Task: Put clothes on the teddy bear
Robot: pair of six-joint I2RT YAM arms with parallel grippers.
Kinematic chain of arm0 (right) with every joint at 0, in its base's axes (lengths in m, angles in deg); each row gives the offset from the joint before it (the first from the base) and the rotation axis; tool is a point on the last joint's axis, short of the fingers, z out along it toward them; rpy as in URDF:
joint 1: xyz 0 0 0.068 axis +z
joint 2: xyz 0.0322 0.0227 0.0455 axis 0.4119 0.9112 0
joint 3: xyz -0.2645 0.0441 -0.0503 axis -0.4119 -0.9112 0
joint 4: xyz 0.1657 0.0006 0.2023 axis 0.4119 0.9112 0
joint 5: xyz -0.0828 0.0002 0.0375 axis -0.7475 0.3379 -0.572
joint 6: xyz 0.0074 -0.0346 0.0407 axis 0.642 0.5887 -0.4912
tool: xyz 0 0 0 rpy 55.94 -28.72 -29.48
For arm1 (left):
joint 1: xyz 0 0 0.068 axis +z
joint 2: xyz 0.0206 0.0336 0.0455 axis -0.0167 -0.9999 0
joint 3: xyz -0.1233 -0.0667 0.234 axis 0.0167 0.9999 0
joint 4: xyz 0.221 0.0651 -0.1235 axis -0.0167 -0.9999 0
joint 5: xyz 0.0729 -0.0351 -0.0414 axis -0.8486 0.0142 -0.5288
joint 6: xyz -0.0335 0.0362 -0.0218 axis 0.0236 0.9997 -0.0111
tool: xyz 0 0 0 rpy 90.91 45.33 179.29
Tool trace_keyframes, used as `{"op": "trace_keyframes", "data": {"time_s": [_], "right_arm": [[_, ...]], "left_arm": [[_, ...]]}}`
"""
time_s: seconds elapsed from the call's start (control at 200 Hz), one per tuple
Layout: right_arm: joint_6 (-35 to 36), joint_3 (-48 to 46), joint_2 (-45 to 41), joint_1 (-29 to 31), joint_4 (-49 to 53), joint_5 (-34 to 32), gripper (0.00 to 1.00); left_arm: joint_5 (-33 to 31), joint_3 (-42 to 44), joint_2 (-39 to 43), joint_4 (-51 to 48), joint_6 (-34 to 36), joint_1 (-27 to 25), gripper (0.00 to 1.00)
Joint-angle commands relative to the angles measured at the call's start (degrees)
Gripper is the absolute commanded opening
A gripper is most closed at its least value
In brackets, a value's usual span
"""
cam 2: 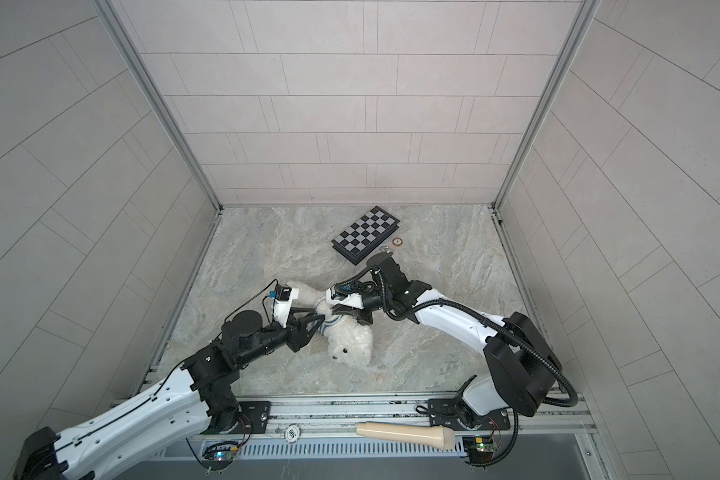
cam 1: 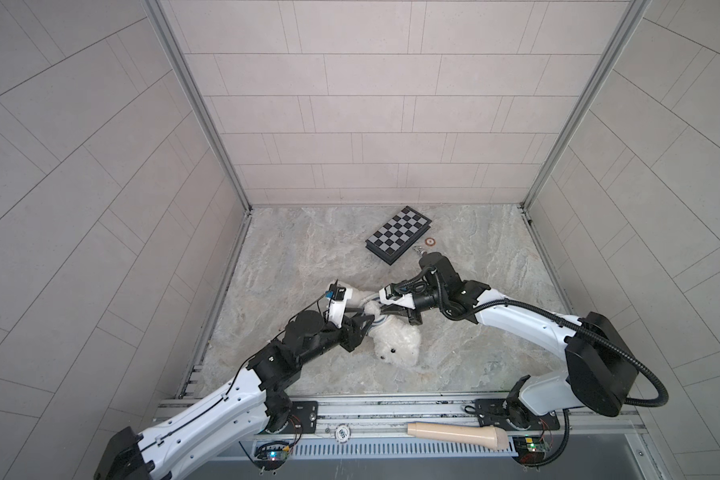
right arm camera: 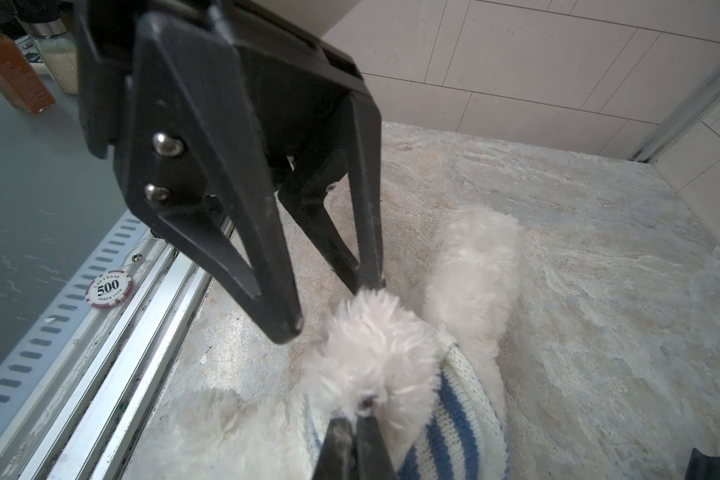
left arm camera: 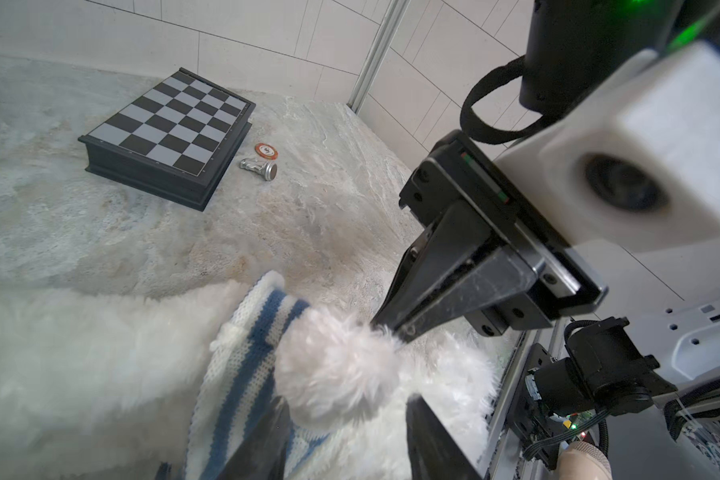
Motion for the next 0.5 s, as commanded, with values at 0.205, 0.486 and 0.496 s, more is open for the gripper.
{"op": "trace_keyframes", "data": {"time_s": [0.205,0.486,0.496], "right_arm": [[3.11,-1.63,-3.46,0.23,-3.48,4.65,0.00],[0.24,-2.85,-4.57,0.20,-6.37,2.91,0.00],[0.02,-2.95,-4.71,0.20,-6.60,2.68,0.00]], "left_arm": [[0.95,-1.94,-4.63,7.29,0.68,-0.17,0.48],[0.12,-1.59,-4.79,8.69,0.16,-0.16,0.00],[-0.06,-1.59,-4.69,8.65,0.16,-0.14,0.00]]}}
